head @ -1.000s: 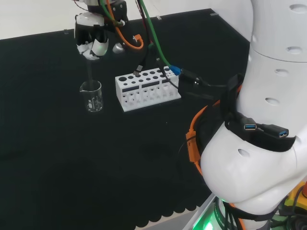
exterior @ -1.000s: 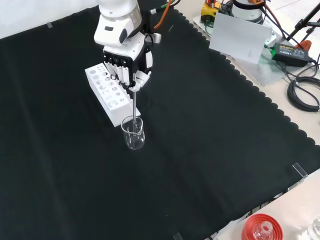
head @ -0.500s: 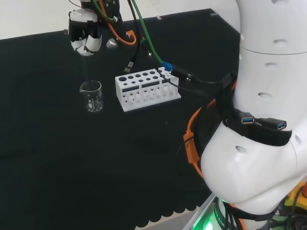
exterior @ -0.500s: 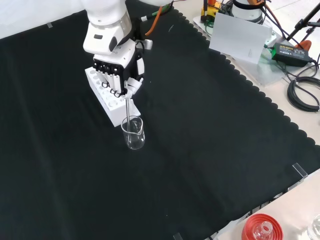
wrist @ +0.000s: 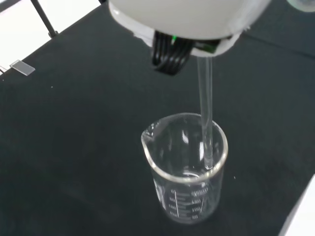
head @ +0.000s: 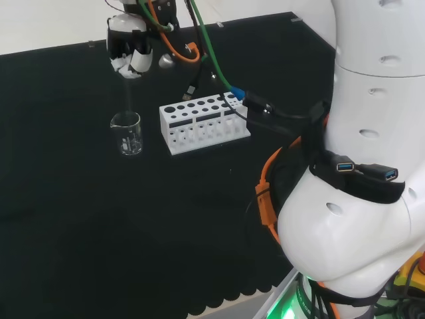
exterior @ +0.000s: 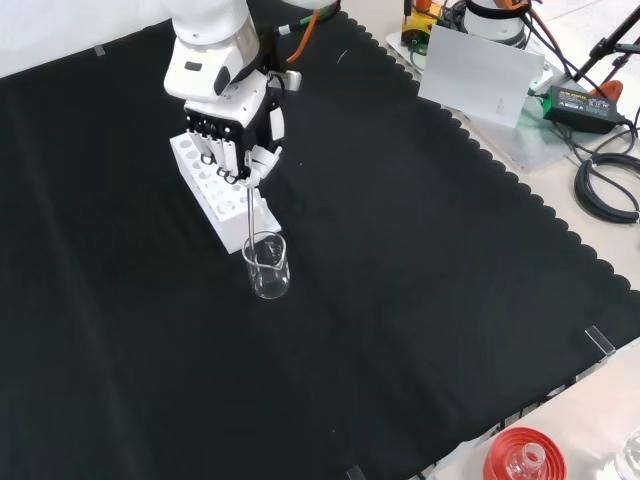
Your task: Stir in the beaker to the left of the white test tube rack with the glass rod.
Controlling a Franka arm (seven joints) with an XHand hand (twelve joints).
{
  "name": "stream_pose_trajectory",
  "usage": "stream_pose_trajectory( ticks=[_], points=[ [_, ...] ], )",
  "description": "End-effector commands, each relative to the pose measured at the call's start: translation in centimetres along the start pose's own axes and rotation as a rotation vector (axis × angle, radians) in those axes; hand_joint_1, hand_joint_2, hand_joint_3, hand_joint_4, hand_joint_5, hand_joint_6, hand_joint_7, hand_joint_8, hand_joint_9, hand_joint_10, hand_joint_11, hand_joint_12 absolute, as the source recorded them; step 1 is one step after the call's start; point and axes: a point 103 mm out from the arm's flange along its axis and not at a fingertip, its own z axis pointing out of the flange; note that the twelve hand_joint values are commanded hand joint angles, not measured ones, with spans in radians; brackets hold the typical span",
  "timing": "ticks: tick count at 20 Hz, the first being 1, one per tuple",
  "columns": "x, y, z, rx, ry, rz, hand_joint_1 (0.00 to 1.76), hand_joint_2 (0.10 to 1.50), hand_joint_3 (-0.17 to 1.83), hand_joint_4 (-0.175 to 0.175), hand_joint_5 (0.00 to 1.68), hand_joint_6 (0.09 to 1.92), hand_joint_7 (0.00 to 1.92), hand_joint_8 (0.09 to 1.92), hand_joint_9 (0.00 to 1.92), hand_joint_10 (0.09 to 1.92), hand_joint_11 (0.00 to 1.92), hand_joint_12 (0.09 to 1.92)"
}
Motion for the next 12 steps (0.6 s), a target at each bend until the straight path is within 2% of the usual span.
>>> stream_pose_trajectory(
  ticks=[1,4,9,12],
  points=[
    [-0.9,-2.5,0.4,-0.014,0.007,0.020,1.33,0.59,0.80,-0.175,1.20,0.65,1.34,0.84,1.68,0.52,1.56,0.67],
    [-0.3,-2.7,0.5,-0.005,0.017,0.012,1.33,0.59,0.80,-0.175,1.20,0.65,1.34,0.84,1.68,0.52,1.56,0.67],
    [1.0,-1.2,1.1,0.005,0.038,-0.008,1.33,0.59,0.80,-0.175,1.20,0.65,1.34,0.84,1.68,0.52,1.56,0.67],
    [1.3,-0.2,2.2,-0.018,0.048,-0.027,1.33,0.59,0.80,-0.175,1.20,0.65,1.34,0.84,1.68,0.52,1.56,0.67]
  ],
)
